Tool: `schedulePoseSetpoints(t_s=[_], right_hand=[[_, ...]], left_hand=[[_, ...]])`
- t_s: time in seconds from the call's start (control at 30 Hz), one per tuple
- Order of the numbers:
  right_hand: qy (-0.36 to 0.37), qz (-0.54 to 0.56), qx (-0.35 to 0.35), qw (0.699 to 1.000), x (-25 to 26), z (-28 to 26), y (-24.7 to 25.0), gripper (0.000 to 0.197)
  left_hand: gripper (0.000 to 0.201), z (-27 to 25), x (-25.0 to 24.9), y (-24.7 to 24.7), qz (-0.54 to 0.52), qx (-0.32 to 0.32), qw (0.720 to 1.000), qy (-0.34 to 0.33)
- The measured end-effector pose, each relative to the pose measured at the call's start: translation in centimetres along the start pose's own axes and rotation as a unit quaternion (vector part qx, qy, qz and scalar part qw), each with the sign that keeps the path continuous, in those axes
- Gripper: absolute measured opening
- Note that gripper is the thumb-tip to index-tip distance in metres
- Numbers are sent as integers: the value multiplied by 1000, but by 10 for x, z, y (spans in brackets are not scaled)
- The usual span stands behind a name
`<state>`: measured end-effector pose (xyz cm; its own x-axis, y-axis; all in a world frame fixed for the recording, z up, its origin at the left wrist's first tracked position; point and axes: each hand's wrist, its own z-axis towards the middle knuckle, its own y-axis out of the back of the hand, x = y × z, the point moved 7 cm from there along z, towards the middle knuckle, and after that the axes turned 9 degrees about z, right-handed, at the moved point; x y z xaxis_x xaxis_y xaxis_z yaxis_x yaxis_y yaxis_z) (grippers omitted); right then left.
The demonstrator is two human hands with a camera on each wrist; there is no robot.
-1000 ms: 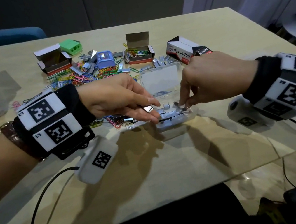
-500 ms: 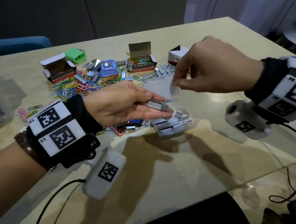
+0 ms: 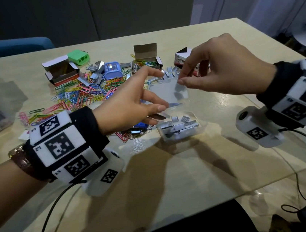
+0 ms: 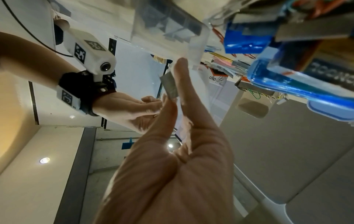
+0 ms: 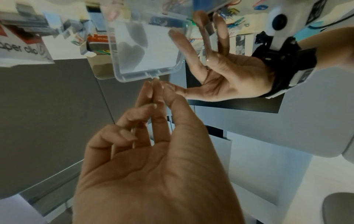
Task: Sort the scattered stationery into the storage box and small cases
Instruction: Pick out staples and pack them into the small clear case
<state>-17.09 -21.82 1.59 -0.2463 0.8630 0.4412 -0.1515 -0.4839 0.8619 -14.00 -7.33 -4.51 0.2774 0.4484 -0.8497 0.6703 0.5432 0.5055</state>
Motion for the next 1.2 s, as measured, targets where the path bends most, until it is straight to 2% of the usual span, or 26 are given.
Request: schedulePoseSetpoints(t_s=[0.17,0.27,0.37,0.5,0.57,0.7,0.9,1.1,1.2], right_hand=[[28,53,25,998,5,-4,-3,7],[54,100,41,993,12,-6,-4,14],[64,99,53,992,17,-7,-7,18],[25,105,68,992,15,-8,-14,34],[-13,114,97,989,10,-8,-20,33],[-79,234,162,955,4,-10,-28,24],[-128,300,175,929,-3,-8,-29,33],[-95,316,128,935,0,-6,-20,22],[-50,272,105,955,6,-7,-15,18]], left_hand=[[72,-1,-5,10,-70,-41,997,-6],[83,-1,-4,15,-125,-72,989,8],[98,-3,-5,18,-142,-99,985,9],[108,-8,-13,22,-118,-151,981,-33],[114,-10,-16,25,-107,-176,977,-54],[114,-12,-19,29,-88,-204,972,-78],[102,-20,-28,30,-73,-249,957,-131],[94,-21,-31,21,-68,-272,949,-147],[91,-20,-30,20,-56,-263,953,-140]])
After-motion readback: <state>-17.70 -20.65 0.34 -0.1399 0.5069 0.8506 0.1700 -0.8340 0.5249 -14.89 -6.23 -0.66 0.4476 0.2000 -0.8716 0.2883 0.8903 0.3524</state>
